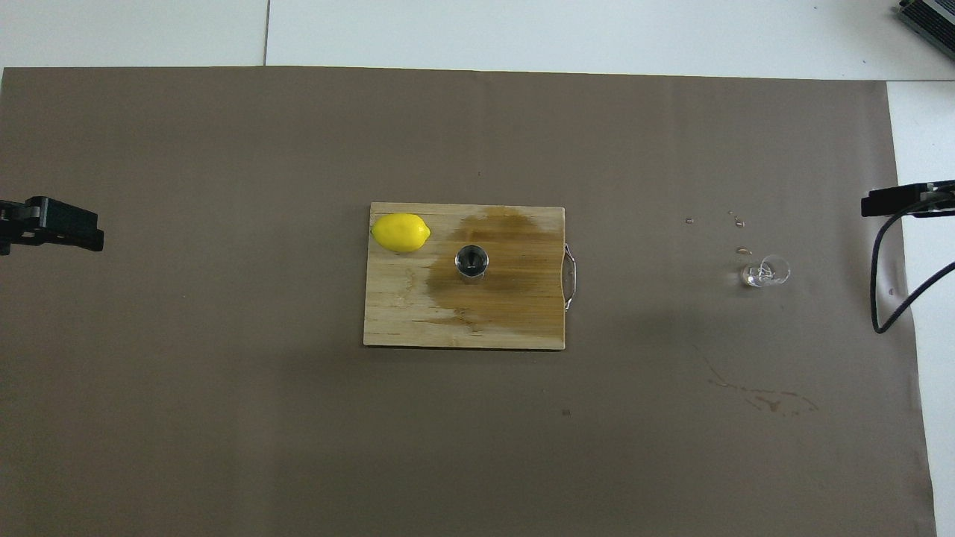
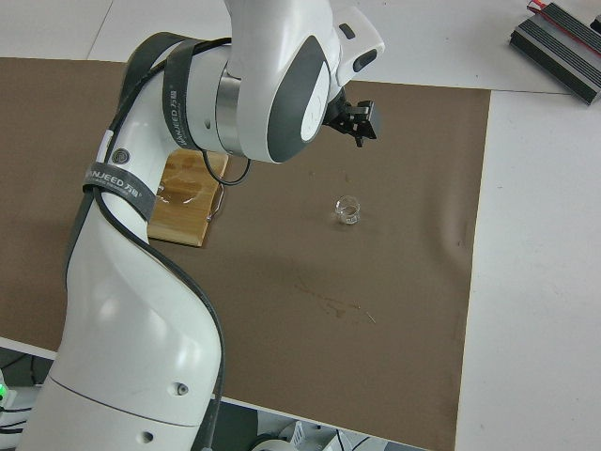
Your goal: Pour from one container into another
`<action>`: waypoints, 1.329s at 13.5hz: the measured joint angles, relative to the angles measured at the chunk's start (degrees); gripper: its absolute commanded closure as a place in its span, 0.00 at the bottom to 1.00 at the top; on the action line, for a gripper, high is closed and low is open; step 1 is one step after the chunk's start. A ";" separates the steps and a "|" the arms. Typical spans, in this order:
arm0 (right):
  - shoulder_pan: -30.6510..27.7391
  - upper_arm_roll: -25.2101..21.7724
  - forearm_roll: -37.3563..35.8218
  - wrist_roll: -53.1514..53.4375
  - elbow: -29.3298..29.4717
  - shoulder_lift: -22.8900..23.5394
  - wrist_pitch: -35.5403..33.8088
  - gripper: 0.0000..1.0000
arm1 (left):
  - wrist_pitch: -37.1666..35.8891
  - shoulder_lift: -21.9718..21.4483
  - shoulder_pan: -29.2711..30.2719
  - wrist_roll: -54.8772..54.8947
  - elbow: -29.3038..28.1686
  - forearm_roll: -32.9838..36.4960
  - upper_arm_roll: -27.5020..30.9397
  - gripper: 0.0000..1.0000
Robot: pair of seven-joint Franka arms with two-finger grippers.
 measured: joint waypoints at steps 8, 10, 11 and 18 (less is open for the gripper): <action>5.32 -5.27 0.00 3.02 -0.41 -0.40 -2.46 0.00 | 0.00 0.00 0.00 0.00 0.00 0.00 0.00 0.00; 5.53 -5.27 0.01 3.04 -0.41 -0.40 -2.68 0.00 | 0.00 0.00 0.00 0.00 0.00 0.00 0.00 0.00; 5.58 -5.27 0.01 3.04 -0.41 -0.40 -2.75 0.00 | 0.00 0.00 0.00 0.00 0.00 0.00 0.00 0.00; 6.73 -0.31 -0.46 3.13 1.05 -0.31 -7.04 0.00 | 0.00 0.00 0.00 0.00 0.00 0.00 0.00 0.00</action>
